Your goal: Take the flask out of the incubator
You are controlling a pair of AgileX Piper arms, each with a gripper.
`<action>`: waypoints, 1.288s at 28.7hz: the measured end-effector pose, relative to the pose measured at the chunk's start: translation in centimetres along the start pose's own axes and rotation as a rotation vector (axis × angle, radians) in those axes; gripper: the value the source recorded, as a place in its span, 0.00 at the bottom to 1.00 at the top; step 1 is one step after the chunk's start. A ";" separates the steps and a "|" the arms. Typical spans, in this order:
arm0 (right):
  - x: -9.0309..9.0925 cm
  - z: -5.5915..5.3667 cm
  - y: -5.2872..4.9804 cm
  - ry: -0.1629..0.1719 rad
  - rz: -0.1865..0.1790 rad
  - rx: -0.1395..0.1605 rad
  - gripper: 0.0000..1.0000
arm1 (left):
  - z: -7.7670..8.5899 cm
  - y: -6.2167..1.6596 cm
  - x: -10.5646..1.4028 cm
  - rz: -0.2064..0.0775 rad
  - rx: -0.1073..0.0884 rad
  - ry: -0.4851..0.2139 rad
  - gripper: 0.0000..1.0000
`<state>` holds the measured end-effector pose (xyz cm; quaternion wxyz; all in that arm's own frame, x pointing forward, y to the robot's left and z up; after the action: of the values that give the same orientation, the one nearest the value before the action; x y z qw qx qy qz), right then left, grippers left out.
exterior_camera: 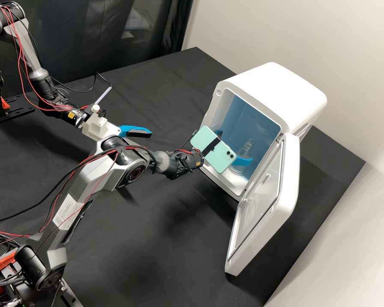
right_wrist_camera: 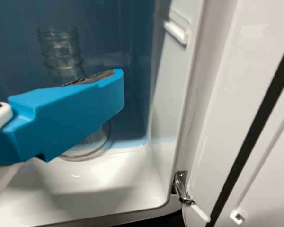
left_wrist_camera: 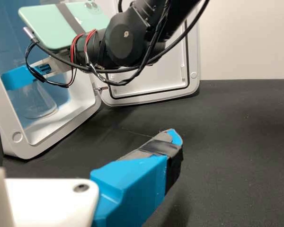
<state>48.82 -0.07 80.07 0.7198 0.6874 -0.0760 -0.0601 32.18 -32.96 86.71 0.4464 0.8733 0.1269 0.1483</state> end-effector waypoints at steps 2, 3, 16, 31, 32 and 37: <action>0.4 0.0 0.1 -0.002 0.002 0.007 1.00 | 0.0 0.00 0.0 0.000 0.000 0.000 1.00; 0.6 -0.1 0.1 -0.001 0.001 0.004 1.00 | 0.0 0.00 0.0 0.000 0.000 0.000 1.00; 2.8 -0.3 0.3 -0.002 -0.002 -0.035 1.00 | 0.0 0.00 0.0 0.000 0.000 0.000 1.00; 5.1 1.4 -0.6 -0.073 -0.061 0.009 1.00 | -0.1 0.01 0.0 0.000 0.002 0.002 1.00; 5.2 1.6 -0.7 -0.079 -0.072 0.009 1.00 | -0.1 0.01 0.0 0.000 0.002 0.002 1.00; 5.6 1.9 -1.0 -0.093 -0.096 0.012 1.00 | -0.1 0.01 0.0 0.000 0.002 0.002 1.00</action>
<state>53.92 -3.08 79.35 0.7077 0.6910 -0.0765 -0.1259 32.15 -32.92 86.75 0.4455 0.8735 0.1274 0.1490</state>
